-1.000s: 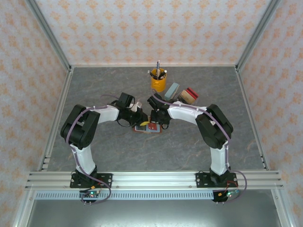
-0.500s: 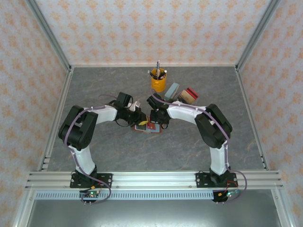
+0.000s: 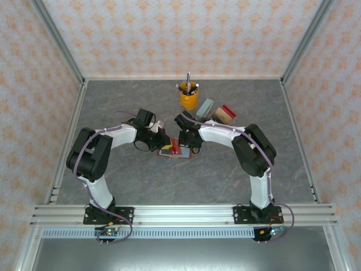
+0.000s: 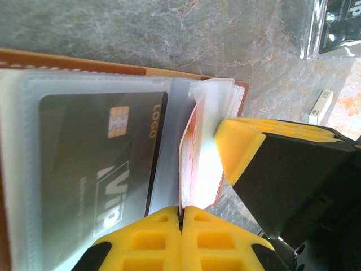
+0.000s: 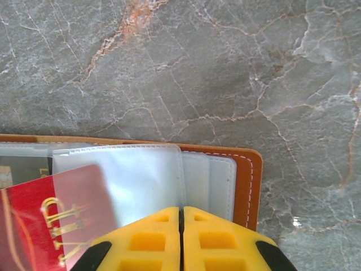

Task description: Take the credit cards out of the card holder

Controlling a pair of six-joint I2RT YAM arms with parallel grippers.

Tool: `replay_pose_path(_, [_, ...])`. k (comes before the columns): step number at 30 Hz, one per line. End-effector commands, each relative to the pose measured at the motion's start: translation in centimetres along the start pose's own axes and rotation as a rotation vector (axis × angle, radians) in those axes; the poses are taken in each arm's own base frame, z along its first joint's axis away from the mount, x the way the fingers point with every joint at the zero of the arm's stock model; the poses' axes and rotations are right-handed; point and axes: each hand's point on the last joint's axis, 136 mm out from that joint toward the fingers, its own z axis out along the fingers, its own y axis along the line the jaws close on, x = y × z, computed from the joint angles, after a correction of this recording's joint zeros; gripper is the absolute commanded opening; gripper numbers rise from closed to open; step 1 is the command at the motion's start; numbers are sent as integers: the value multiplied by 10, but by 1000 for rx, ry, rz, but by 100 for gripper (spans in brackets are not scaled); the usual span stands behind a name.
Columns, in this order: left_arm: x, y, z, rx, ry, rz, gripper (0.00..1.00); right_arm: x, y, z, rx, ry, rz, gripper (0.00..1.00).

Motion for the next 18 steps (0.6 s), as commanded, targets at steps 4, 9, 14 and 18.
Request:
replay_pose_path(4, [2,15,-37,-171,-54,29,1,15,-27,12,108,64,-10,9])
replay_pose_path(9, [-9,4,-84,-252,-211,110,0,-4,8,-16,-65,7,-27,20])
replay_pose_path(14, [-15,-38,-118,-169,-329,190,0,-37,47,-76,-282,-120,-47,37])
replay_pose_path(18, [-16,-69,-129,-35,-370,244,0,-57,66,-114,-537,-134,4,49])
